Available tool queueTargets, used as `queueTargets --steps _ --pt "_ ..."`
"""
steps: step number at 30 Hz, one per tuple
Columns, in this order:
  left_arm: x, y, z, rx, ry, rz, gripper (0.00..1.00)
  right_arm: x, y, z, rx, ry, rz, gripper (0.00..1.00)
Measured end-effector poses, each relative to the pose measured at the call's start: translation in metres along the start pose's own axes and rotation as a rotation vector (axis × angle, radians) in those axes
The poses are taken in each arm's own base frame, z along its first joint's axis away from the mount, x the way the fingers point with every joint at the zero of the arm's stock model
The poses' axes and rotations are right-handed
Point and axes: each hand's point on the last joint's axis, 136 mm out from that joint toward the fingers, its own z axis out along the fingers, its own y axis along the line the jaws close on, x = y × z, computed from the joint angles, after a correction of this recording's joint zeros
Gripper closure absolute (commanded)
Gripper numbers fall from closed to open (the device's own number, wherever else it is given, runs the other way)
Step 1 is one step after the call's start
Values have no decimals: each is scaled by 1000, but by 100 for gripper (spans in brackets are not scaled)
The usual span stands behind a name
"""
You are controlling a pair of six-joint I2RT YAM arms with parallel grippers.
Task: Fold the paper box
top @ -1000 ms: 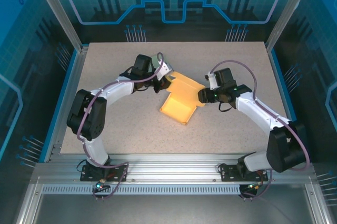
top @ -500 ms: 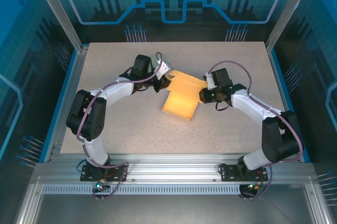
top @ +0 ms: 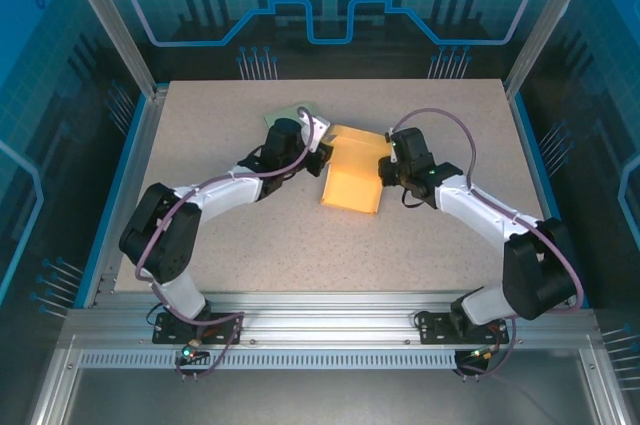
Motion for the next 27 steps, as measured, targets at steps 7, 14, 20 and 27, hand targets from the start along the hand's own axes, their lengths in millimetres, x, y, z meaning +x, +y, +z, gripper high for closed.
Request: queueTargets --steps 7,14,20,27 --pt "8 14 18 -168 -26 -145 100 -22 3 29 71 -69 30 81" --pt "18 20 24 -253 -50 -243 100 -25 5 50 123 -87 31 83" --pt "33 24 21 -287 -64 -308 100 -23 14 52 122 -110 18 84" --pt "44 14 22 -280 -55 -379 100 1 9 52 125 -102 7 86"
